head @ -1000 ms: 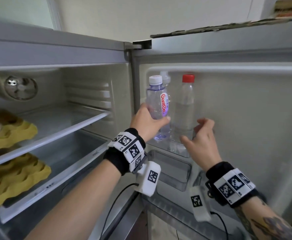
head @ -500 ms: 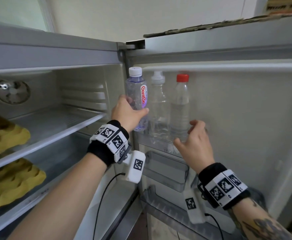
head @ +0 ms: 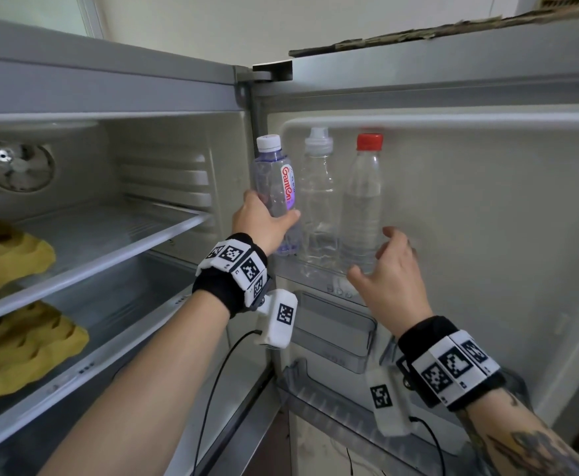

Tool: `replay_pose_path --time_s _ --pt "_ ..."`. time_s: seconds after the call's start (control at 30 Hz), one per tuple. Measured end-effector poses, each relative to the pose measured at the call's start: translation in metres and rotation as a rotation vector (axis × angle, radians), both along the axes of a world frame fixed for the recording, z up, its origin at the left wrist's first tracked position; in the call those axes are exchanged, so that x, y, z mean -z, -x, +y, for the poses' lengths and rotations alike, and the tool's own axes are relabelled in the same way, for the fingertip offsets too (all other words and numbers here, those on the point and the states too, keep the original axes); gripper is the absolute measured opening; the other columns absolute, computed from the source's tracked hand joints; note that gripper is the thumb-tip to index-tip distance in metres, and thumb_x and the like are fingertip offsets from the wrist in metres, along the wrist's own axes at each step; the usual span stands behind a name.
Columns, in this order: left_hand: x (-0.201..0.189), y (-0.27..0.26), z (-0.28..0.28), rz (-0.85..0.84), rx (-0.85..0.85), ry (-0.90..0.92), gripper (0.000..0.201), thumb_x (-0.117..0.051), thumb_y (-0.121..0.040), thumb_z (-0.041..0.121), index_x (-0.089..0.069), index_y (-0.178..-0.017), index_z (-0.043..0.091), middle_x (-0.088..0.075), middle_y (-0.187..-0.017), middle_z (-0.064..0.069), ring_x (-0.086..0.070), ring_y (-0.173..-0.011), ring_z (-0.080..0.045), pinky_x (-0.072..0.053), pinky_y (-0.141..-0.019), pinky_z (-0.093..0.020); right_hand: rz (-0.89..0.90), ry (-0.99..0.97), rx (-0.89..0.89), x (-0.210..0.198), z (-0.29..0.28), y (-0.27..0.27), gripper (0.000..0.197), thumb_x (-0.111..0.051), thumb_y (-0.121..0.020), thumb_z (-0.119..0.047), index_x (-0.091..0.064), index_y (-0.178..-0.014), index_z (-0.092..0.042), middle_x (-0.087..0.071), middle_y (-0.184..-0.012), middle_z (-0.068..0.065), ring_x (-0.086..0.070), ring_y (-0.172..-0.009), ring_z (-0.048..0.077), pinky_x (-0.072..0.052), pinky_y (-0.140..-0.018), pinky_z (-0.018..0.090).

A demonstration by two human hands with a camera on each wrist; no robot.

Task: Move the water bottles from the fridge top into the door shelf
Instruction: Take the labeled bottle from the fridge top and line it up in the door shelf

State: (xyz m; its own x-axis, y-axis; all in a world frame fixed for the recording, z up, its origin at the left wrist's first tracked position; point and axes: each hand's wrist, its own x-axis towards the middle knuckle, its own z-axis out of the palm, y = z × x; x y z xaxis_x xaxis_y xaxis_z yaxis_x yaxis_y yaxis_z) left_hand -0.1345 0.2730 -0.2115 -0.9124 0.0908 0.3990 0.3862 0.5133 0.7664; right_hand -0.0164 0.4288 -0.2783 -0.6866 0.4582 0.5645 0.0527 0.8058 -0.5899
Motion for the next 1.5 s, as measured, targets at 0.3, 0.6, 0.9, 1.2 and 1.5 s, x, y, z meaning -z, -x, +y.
replay_pose_path --time_s 0.3,0.6,0.9,1.2,1.5 --pt "0.010 0.011 0.002 -0.009 0.019 0.027 0.051 -0.072 -0.079 0.040 -0.048 -0.114 0.012 -0.059 -0.095 0.005 -0.055 -0.084 -0.019 -0.039 -0.072 -0.023 -0.029 0.051 -0.034 0.000 0.001 0.000 0.076 -0.064 -0.084 -0.018 -0.021 -0.145 -0.001 -0.044 -0.136 0.017 -0.039 -0.130 0.027 -0.029 -0.097 0.023" --pt "0.007 0.024 -0.005 0.022 0.089 0.247 0.045 -0.067 -0.079 0.051 -0.065 -0.112 0.021 -0.061 -0.087 0.008 -0.057 -0.081 -0.017 -0.038 -0.069 -0.020 -0.022 0.049 -0.013 0.001 -0.001 0.000 0.075 -0.062 -0.084 -0.017 -0.022 -0.145 -0.002 -0.044 -0.136 0.016 -0.038 -0.130 0.028 -0.034 -0.100 0.028" --pt "0.006 0.034 -0.006 0.016 0.114 0.312 0.048 -0.070 -0.070 0.061 -0.063 -0.099 0.023 -0.062 -0.083 0.006 -0.056 -0.076 -0.019 -0.034 -0.053 -0.020 -0.006 0.038 -0.014 0.005 -0.002 -0.001 0.074 -0.062 -0.085 -0.018 -0.023 -0.145 -0.001 -0.045 -0.135 0.015 -0.039 -0.128 0.027 -0.031 -0.098 0.025" --pt "0.015 0.036 -0.010 0.061 0.134 0.272 0.056 -0.076 -0.069 0.054 -0.063 -0.113 0.020 -0.063 -0.091 0.010 -0.059 -0.084 -0.014 -0.042 -0.073 -0.022 -0.024 0.041 -0.001 0.003 -0.005 0.000 0.074 -0.061 -0.085 -0.018 -0.021 -0.145 -0.001 -0.044 -0.137 0.016 -0.038 -0.128 0.027 -0.032 -0.101 0.028" --pt "0.023 0.031 -0.007 0.028 0.101 0.181 0.060 -0.076 -0.069 0.053 -0.062 -0.115 0.017 -0.070 -0.108 0.004 -0.065 -0.096 -0.018 -0.047 -0.082 -0.024 -0.007 0.063 0.027 0.003 -0.008 0.001 0.073 -0.061 -0.083 -0.016 -0.024 -0.144 0.000 -0.045 -0.135 0.016 -0.039 -0.128 0.029 -0.034 -0.102 0.031"
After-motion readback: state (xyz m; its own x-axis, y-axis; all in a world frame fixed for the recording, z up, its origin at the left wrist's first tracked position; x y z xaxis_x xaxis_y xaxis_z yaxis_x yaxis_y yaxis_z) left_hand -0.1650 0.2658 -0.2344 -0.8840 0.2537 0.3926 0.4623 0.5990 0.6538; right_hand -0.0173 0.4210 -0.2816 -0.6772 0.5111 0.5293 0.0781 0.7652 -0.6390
